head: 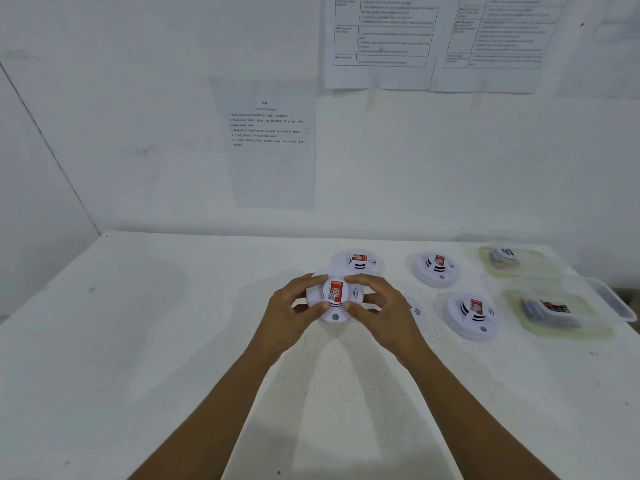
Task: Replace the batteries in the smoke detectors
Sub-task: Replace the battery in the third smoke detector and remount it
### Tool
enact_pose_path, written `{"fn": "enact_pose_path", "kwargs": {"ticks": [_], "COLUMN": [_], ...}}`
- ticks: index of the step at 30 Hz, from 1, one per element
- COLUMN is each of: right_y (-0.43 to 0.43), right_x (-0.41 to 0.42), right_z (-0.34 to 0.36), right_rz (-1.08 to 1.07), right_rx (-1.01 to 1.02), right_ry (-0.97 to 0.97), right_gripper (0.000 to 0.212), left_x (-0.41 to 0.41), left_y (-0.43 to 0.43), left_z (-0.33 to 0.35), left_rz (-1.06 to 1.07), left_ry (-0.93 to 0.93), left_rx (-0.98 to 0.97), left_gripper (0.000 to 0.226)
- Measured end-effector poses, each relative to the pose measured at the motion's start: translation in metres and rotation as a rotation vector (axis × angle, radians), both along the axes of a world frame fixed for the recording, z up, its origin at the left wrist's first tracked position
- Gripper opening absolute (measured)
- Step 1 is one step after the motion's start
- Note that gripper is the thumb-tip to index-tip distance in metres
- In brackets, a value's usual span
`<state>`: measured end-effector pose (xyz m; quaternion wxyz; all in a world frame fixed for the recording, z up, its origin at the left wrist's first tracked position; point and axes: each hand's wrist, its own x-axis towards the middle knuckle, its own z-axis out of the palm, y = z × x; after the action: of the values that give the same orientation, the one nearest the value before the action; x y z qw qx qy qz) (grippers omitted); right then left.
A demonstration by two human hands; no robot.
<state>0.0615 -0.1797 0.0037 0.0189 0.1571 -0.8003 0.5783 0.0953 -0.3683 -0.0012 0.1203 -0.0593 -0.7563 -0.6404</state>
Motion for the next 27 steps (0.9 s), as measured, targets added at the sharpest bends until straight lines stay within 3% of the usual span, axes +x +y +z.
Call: {"fn": "enact_pose_path", "kwargs": {"ticks": [27], "right_y": [-0.002], "right_x": [0.005], "right_z": [-0.005], "right_rz": [0.059], "right_rx": [-0.007], "right_ry": [0.055], "right_gripper": [0.044], "left_x": [0.001], "left_y": [-0.008], "left_z": [-0.011], "left_rz": [-0.019], "left_ry": [0.01], "left_rx": [-0.028], "left_gripper": [0.046]}}
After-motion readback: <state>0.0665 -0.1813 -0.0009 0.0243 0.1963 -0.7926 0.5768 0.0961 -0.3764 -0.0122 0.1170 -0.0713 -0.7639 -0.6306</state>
